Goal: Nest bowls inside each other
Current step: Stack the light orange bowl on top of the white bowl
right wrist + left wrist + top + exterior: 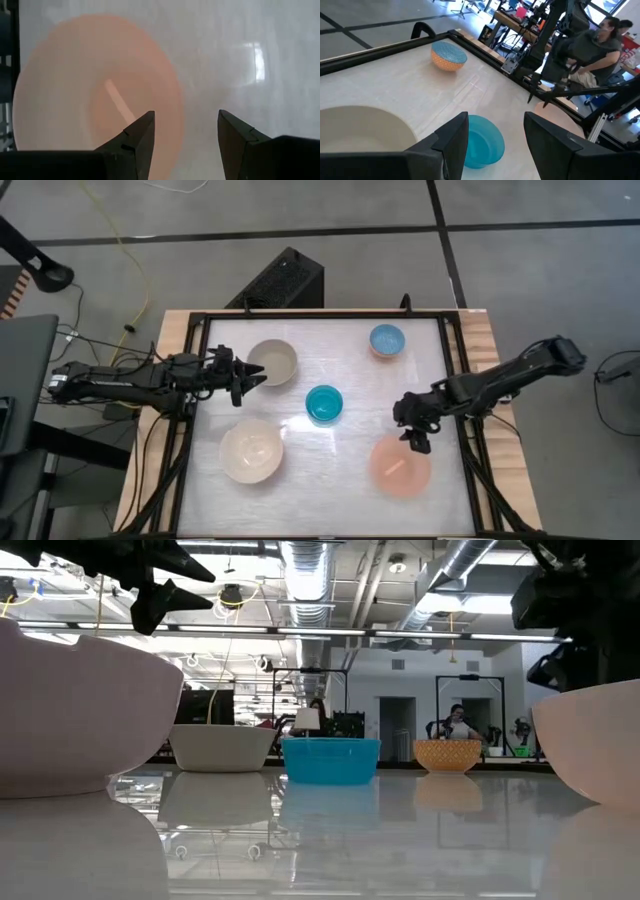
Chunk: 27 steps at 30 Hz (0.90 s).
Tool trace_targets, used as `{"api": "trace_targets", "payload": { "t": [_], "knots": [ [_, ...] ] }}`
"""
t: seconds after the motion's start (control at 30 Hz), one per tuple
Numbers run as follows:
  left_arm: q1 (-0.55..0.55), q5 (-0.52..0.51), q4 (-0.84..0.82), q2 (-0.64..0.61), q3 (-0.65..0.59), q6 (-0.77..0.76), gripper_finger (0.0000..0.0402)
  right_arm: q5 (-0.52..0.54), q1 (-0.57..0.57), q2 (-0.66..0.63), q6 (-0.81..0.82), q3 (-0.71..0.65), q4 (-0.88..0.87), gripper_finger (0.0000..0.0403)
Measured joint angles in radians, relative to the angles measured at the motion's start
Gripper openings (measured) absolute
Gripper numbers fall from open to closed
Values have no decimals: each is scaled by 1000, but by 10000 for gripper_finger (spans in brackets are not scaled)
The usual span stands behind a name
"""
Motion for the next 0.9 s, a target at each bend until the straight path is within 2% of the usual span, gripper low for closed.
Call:
{"api": "trace_targets", "payload": {
  "t": [0.17, 0.27, 0.37, 0.57, 0.9],
  "knots": [
    [0, 0, 0, 0, 0, 0, 181, -5, 19, 62, 26, 0, 61, 177],
    [0, 0, 0, 0, 0, 9, 181, -23, 19, 105, 42, 0, 74, 158],
    [0, -7, 0, 0, 0, 12, 181, -39, 19, 154, 43, 0, 73, 119],
    [0, -7, 0, 0, 0, 15, 181, -50, 13, 233, 49, 0, 150, 13],
    [0, -8, 0, 0, -1, 14, 181, -48, -72, 221, 96, 39, 345, 1]
  ]
}}
